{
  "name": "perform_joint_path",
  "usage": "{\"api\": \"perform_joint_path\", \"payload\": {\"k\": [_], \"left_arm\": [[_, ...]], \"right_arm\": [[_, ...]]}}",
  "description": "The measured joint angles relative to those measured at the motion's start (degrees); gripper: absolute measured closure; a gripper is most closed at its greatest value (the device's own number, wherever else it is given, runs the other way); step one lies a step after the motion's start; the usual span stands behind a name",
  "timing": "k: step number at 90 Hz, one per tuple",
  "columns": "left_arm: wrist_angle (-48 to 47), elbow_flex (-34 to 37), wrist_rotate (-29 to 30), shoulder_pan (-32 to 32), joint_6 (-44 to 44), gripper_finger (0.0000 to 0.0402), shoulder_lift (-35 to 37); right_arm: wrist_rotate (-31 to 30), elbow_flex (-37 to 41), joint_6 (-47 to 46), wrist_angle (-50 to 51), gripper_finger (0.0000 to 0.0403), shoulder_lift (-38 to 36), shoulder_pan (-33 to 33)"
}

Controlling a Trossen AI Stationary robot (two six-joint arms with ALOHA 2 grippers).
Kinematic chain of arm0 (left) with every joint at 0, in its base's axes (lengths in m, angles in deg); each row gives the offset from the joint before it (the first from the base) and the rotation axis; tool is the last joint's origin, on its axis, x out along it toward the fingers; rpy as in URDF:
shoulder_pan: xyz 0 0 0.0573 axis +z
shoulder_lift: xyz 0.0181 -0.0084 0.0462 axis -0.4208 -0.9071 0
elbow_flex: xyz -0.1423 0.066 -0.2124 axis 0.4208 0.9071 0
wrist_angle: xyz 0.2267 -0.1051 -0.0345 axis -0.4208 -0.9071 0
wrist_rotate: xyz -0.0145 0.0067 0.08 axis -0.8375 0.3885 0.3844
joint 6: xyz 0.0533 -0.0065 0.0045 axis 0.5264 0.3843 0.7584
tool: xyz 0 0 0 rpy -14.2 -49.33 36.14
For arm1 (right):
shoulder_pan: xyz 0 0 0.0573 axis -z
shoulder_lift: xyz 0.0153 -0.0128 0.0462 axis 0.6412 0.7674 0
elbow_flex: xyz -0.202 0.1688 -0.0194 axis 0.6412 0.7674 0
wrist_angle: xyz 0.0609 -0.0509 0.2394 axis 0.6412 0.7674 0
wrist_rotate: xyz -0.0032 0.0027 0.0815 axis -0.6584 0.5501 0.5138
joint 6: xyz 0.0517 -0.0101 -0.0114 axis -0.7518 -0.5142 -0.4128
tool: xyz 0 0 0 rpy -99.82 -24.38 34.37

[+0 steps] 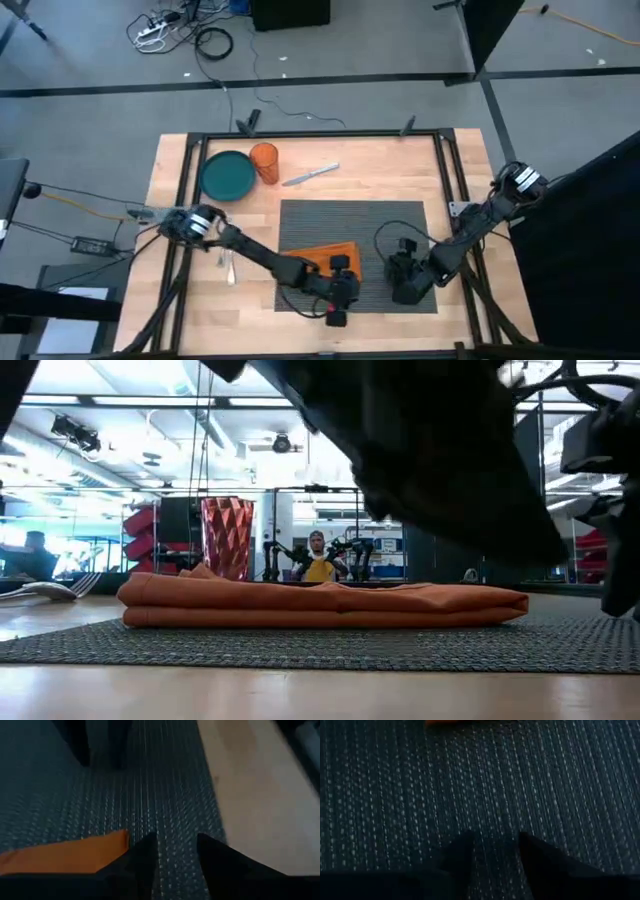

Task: Set table place
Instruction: Move the orange table napkin to the middle left of the black placemat

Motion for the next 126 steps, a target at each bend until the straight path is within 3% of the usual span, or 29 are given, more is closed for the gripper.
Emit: {"api": "perform_joint_path", "payload": {"k": [34, 55, 81, 90, 109, 126], "left_arm": [[-2.25, -1.84, 0.47, 4.69, 0.90, 0.0275, -2.82], [-4.17, -1.84, 12.31, 7.17, 2.17, 0.0275, -2.77], [-13.37, -2.16, 23.05, 12.03, -2.44, 0.0275, -2.77], [-16.43, -4.78, 24.24, 12.91, -2.75, 0.0275, -2.62], [-34.73, -10.72, 24.54, 9.66, -3.55, 0.0275, 2.89], [-53.84, -2.03, 24.85, 5.96, -13.81, 0.0275, 11.01]], "right_arm": [[-0.06, 0.31, -0.43, -1.49, 0.0270, 0.00, -1.78], [-0.94, 0.35, -0.44, -1.92, 0.0271, 0.02, -2.88], [-0.94, 0.35, -0.44, -1.97, 0.0273, 0.04, -3.69], [-0.94, 0.35, -0.44, -1.97, 0.0273, 0.04, -3.69], [-0.96, 0.35, -0.42, -1.95, 0.0273, 0.04, -3.69], [-0.99, 0.35, -0.37, -1.95, 0.0273, 0.04, -3.69]]}}
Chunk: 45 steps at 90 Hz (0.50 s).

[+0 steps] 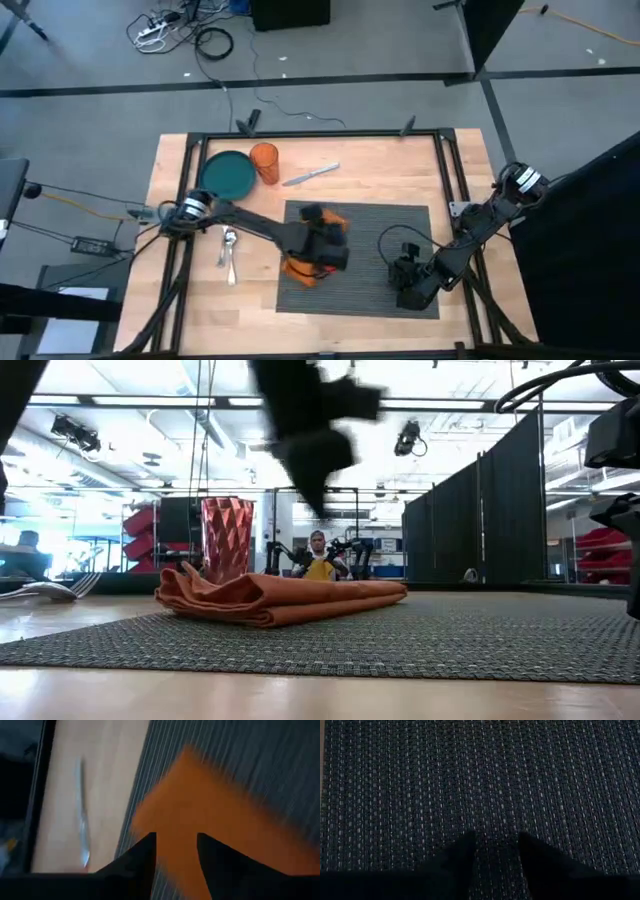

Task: Set table place
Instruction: Move the orange table napkin to the middle left of the black placemat

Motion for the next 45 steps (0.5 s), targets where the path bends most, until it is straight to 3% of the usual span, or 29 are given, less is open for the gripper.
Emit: {"api": "perform_joint_path", "payload": {"k": [23, 45], "left_arm": [[3.63, 21.18, -4.54, -4.09, -8.14, 0.0275, 10.78], [17.90, 32.27, -11.79, -4.60, -3.79, 0.0275, 11.45]], "right_arm": [[-0.19, 0.00, 0.42, -0.09, 0.0274, 0.02, 0.00], [-0.43, 0.00, 0.52, -0.17, 0.0275, 0.02, 0.02]]}}
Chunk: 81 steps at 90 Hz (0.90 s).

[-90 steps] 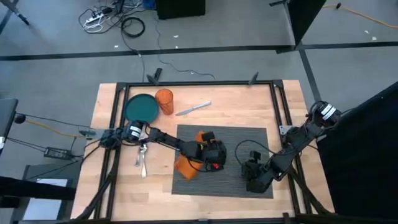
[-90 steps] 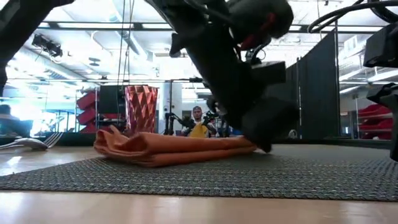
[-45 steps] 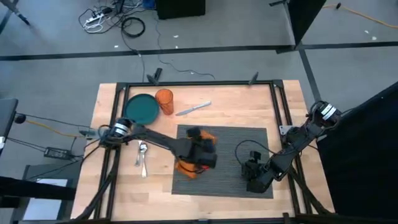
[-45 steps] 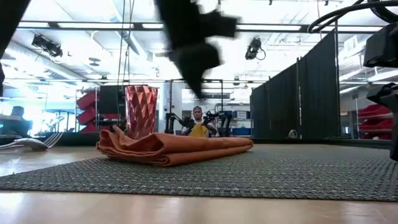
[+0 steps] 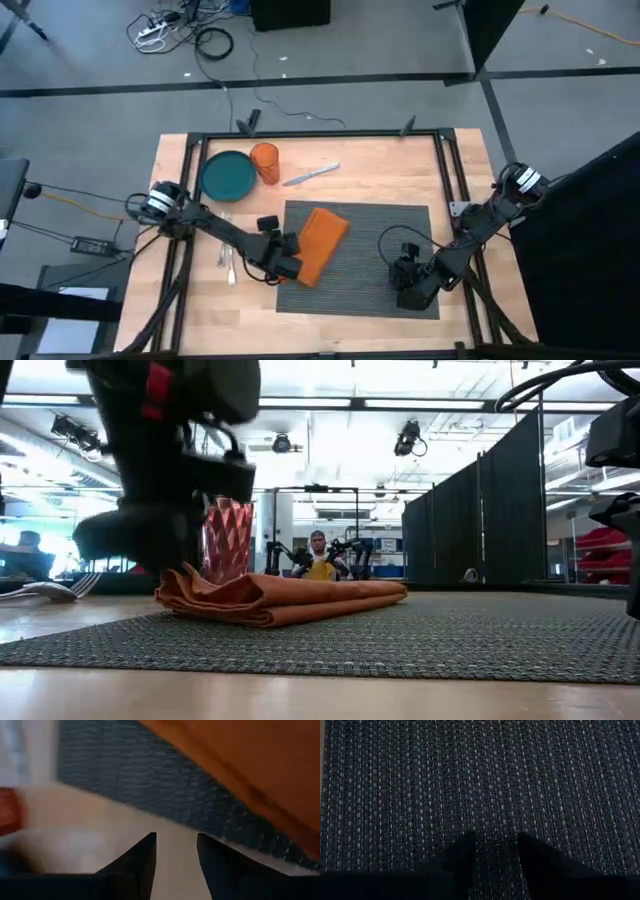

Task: Set table place
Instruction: Move the orange table napkin to the middle left of the black placemat

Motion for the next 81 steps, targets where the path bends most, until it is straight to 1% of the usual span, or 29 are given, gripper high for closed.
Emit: {"api": "perform_joint_path", "payload": {"k": [4, 15, 24, 48, 68, 81], "left_arm": [[1.39, 0.67, -0.53, -0.29, 0.09, 0.0276, 0.17], [0.59, -0.18, -0.96, -1.63, -1.79, 0.0276, 0.07], [-0.04, -1.84, -1.98, -3.16, -2.72, 0.0275, -0.07], [-1.89, -6.73, -2.31, -5.81, -3.41, 0.0275, -0.09], [-3.09, -3.79, -4.04, -6.39, -4.78, 0.0275, -0.11], [0.19, -3.82, -5.82, -7.51, -3.61, 0.0275, -0.11]], "right_arm": [[0.01, 0.00, 0.00, 0.08, 0.0275, 0.00, 0.00], [0.07, 0.00, 0.15, 0.30, 0.0276, 0.00, 0.01], [0.02, 0.00, 0.20, 0.52, 0.0276, 0.00, 0.04], [-0.09, 0.00, 0.13, 0.55, 0.0277, 0.00, 0.07], [-0.07, 0.00, 0.35, 0.43, 0.0277, 0.00, 0.07], [-0.07, 0.00, 0.33, 0.37, 0.0277, 0.00, 0.07]]}}
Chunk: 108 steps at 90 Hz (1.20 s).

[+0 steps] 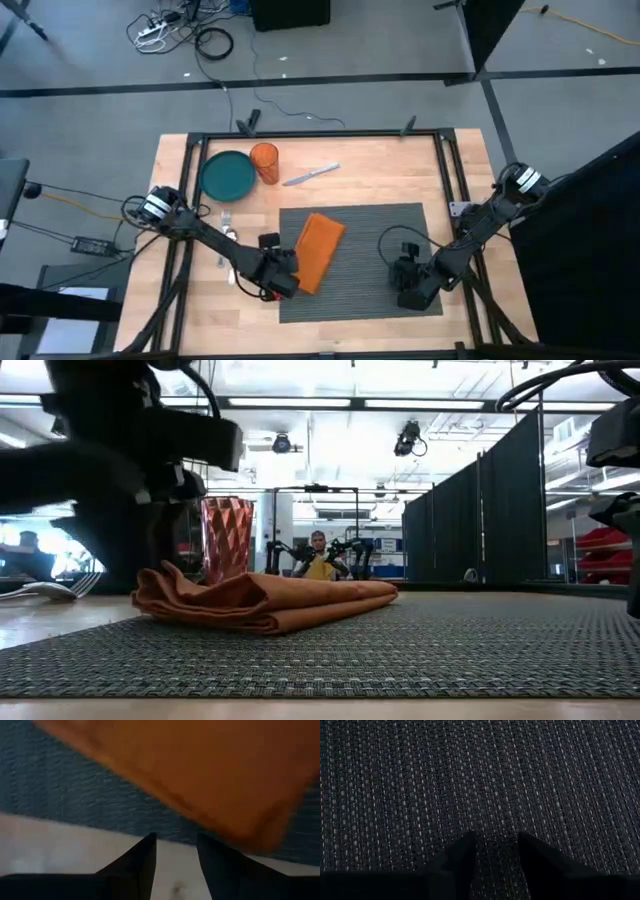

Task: Set table place
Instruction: Move the orange table napkin to the middle left of the black placemat

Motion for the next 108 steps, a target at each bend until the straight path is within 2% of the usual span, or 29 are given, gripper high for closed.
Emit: {"api": "perform_joint_path", "payload": {"k": [17, 47, 63, 74, 82, 93, 98, 108], "left_arm": [[2.11, 0.00, -1.43, -1.68, 0.78, 0.0275, 0.00], [14.54, -0.08, -2.86, -5.41, -0.77, 0.0275, 0.00], [5.02, -4.72, -6.93, -6.92, -6.71, 0.0275, 0.00], [0.65, -11.38, -5.72, -8.42, -6.17, 0.0275, 0.00], [0.20, -15.52, -3.65, -8.71, -3.23, 0.0275, 0.02], [2.43, -19.40, 2.47, -7.39, 4.32, 0.0275, 0.06], [4.27, -19.80, 4.68, -5.85, 8.81, 0.0275, 0.07], [9.42, -19.81, 5.07, -0.78, 16.59, 0.0275, -0.42]], "right_arm": [[0.00, 0.00, -0.24, -0.07, 0.0278, 0.00, 0.55], [0.16, 0.00, 0.07, -0.07, 0.0278, 0.00, 1.22], [0.26, 0.00, 0.15, -0.04, 0.0278, 0.00, 1.22], [0.38, 0.00, 0.53, -0.05, 0.0278, 0.00, 1.22], [0.44, -0.01, 1.07, -0.09, 0.0278, 0.00, 1.30], [0.59, 0.00, 1.34, -0.22, 0.0278, 0.00, 1.59], [0.59, 0.00, 1.70, -0.34, 0.0278, 0.00, 1.59], [0.64, 0.00, 2.64, -0.79, 0.0278, 0.00, 1.92]]}}
